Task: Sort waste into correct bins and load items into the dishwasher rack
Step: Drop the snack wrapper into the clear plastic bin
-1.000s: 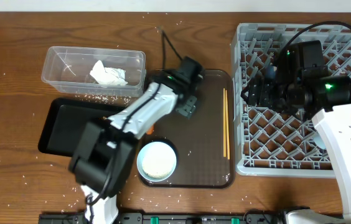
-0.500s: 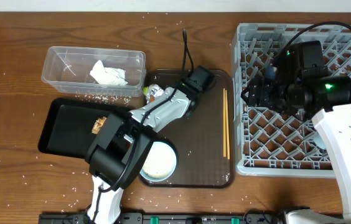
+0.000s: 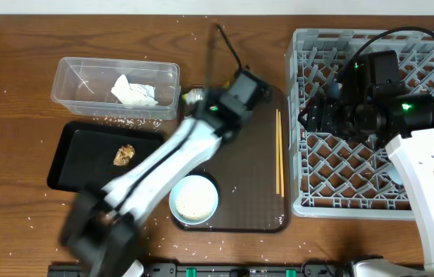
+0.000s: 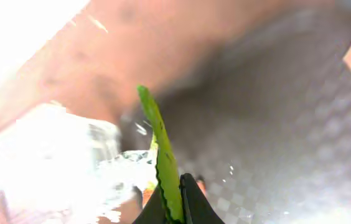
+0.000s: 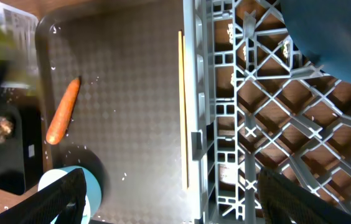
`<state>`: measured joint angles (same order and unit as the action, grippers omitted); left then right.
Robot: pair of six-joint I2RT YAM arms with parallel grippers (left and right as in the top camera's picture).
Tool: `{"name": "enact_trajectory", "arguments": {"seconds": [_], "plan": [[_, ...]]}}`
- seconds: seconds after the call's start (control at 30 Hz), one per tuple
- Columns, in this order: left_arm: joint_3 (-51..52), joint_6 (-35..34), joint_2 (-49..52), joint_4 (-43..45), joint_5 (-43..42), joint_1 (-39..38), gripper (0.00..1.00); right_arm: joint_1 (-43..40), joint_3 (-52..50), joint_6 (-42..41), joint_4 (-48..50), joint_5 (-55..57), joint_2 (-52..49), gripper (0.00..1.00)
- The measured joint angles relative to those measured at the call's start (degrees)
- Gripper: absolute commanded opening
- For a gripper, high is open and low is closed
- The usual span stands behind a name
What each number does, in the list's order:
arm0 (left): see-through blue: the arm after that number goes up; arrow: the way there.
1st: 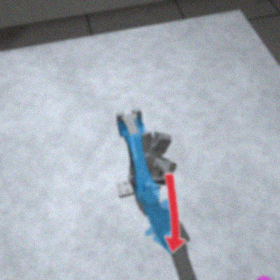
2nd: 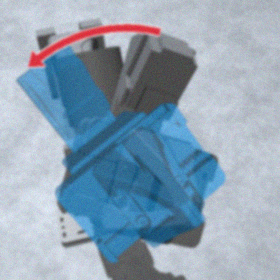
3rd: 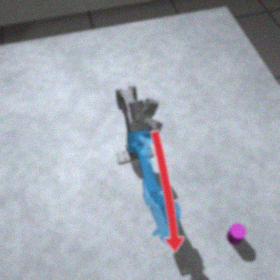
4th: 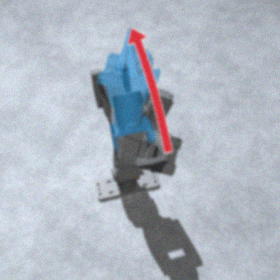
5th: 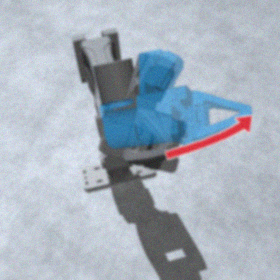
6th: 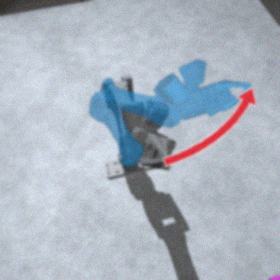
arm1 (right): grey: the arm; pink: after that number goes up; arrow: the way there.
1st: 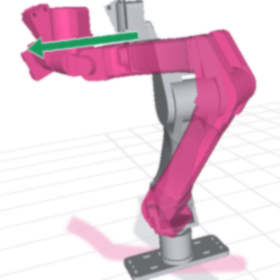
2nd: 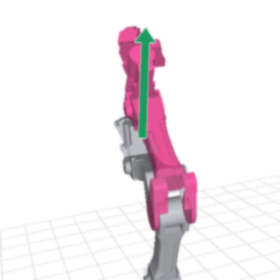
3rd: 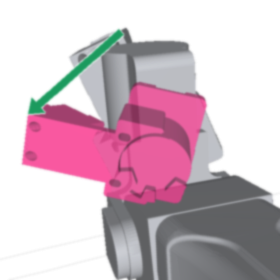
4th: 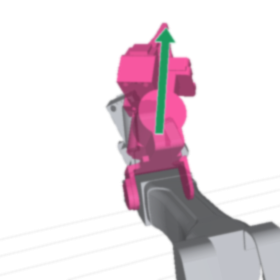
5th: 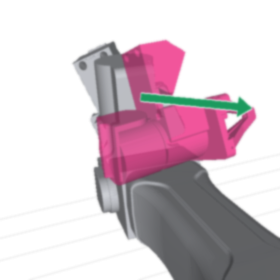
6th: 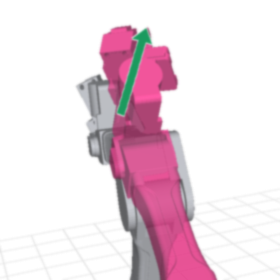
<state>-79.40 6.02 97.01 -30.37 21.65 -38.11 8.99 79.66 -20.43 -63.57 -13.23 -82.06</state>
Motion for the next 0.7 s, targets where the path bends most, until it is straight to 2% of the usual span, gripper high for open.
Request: {"name": "enact_trajectory", "arguments": {"seconds": [0.2, 0.3, 0.43, 0.47, 0.5, 0.53, 0.63, 0.7], "plan": [[-0.92, -0.22, -8.59, -0.74, -0.76, 5.95, 0.06, 0.0, 0.0, 0.0, 0.35, 0.0, -0.02, 0.82], [-0.9, 0.09, -7.56, -0.61, -2.21, 12.44, 0.06, 0.0, 0.0, -0.02, 0.37, 0.0, 0.0, 0.82], [-0.9, 3.08, -3.23, 2.38, -8.13, 21.9, 0.07, 0.0, 0.0, 0.0, 0.46, -0.02, -0.02, 0.82], [-0.9, 4.0, -1.88, 2.93, -10.01, 24.06, 0.17, 0.0, 0.0, -0.02, 0.42, 0.0, -0.02, 0.81], [-0.9, 5.07, -0.5, 3.39, -11.61, 25.99, 0.51, 0.0, 0.0, -0.02, 0.44, 0.0, -0.02, 0.81], [-0.9, 5.49, 0.55, 3.54, -12.72, 27.34, 0.62, 0.0, 0.0, -0.02, 0.44, 0.0, -0.02, 0.81], [-0.87, 6.32, 3.13, 2.73, -15.41, 30.6, 0.8, 0.0, 0.0, -0.02, 0.44, 0.0, -0.02, 0.81], [-0.83, 6.71, 3.19, 0.96, -16.22, 31.19, 0.83, 0.0, 0.0, -0.02, 0.44, 0.0, -0.04, 0.81]]}}
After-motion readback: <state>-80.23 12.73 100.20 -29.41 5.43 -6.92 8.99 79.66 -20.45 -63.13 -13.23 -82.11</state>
